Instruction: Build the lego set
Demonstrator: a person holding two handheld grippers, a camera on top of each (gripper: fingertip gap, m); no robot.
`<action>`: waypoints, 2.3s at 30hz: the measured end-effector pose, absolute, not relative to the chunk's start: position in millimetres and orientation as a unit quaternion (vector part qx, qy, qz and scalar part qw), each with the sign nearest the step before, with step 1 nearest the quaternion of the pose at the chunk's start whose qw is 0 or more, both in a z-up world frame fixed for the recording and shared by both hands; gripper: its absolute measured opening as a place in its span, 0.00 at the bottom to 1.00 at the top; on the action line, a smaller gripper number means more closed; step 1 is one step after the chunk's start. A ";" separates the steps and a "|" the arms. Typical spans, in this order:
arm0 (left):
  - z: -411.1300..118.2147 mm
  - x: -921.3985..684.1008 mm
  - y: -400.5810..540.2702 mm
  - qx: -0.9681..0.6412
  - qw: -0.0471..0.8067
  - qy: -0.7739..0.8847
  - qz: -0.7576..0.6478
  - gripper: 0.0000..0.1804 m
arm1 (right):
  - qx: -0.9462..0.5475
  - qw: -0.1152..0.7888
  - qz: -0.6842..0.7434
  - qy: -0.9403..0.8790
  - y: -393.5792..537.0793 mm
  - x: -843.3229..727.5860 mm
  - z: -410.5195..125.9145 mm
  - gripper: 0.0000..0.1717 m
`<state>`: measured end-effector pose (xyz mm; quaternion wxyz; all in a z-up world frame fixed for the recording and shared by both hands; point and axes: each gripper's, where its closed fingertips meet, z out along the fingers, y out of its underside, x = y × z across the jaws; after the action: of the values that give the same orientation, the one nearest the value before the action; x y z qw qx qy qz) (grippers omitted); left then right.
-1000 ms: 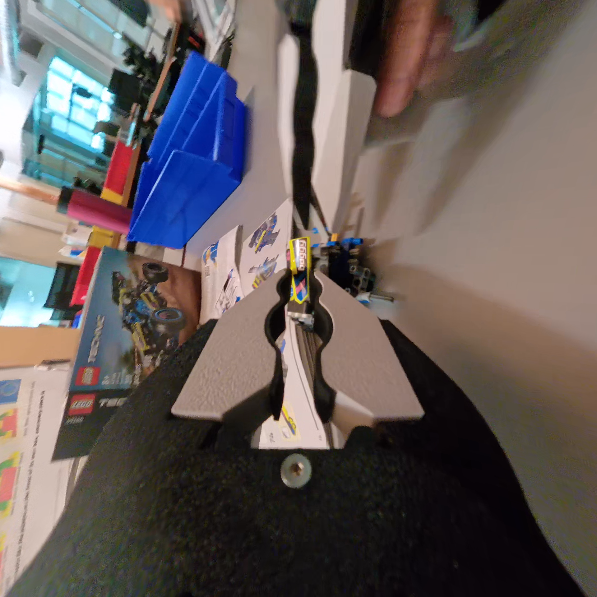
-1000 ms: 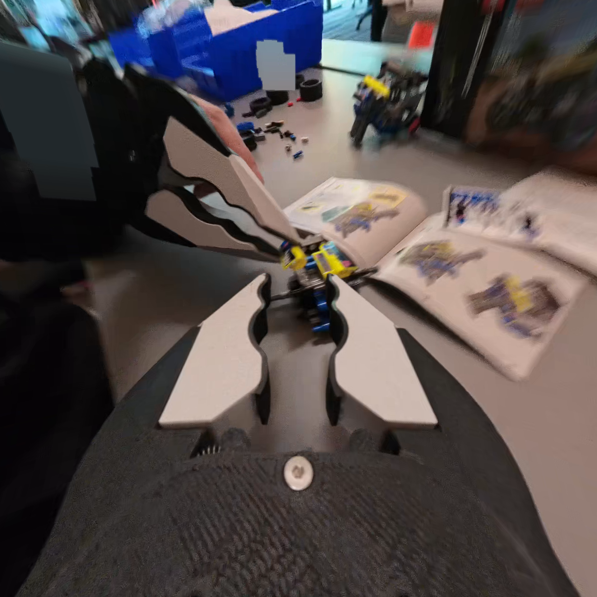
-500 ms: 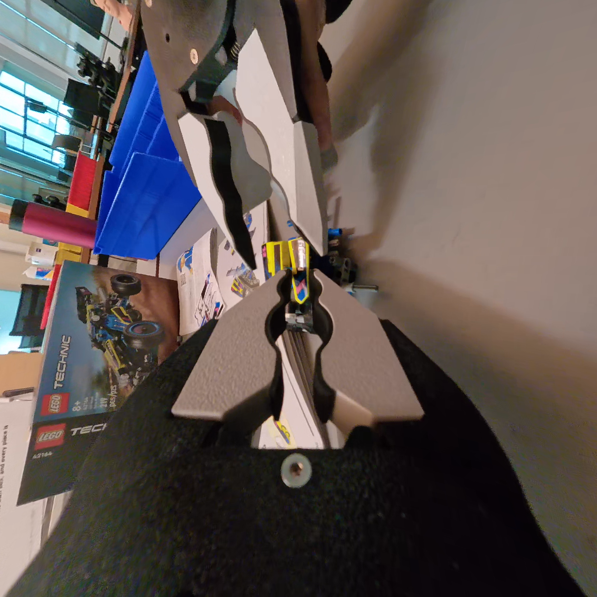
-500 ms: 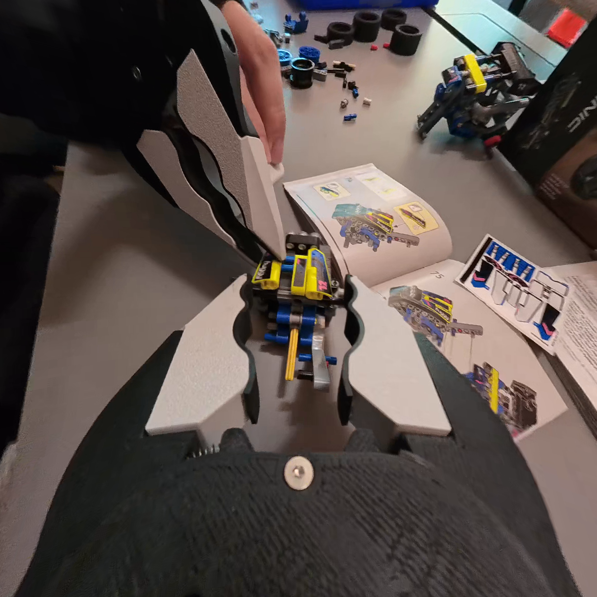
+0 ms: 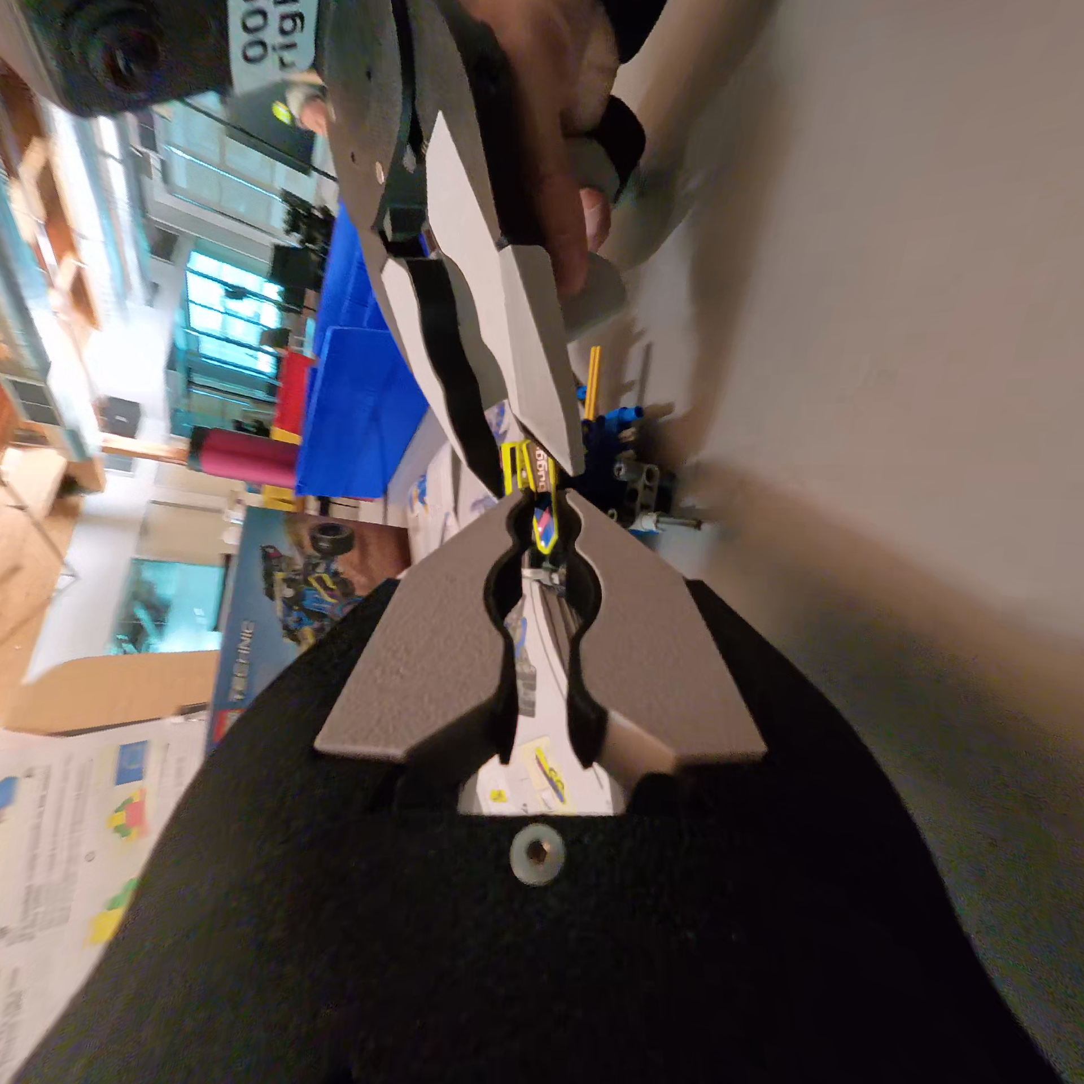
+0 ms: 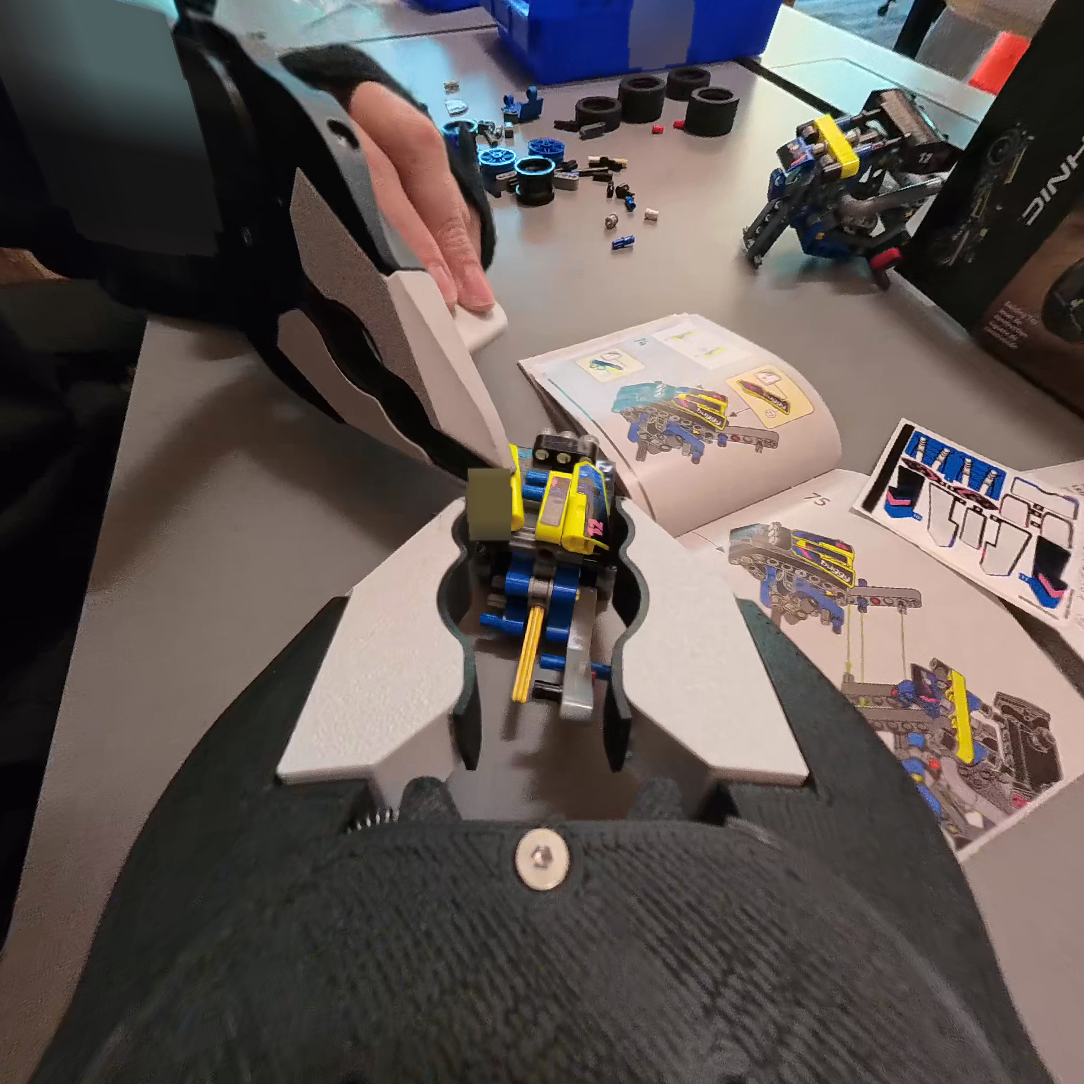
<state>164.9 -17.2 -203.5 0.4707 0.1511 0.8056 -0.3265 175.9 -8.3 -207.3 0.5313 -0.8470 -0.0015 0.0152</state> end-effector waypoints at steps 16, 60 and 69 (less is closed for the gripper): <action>-201.9 155.4 -22.2 0.225 0.441 0.776 -0.391 0.00 | -0.837 0.542 0.074 -0.021 -5.9 169.4 -201.0 0.26; -206.7 162.9 -10.7 0.147 0.428 0.807 -0.379 0.02 | -0.845 0.533 0.041 -0.035 -2.1 173.3 -206.5 0.23; -204.4 160.3 -12.2 0.057 0.333 0.825 -0.453 0.04 | -0.839 0.537 0.061 -0.060 -4.4 166.7 -204.2 0.22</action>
<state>160.3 -12.2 -204.4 0.3329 0.0570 0.8248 -0.4535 166.7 -4.4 -204.2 0.5371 -0.8392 -0.0596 0.0612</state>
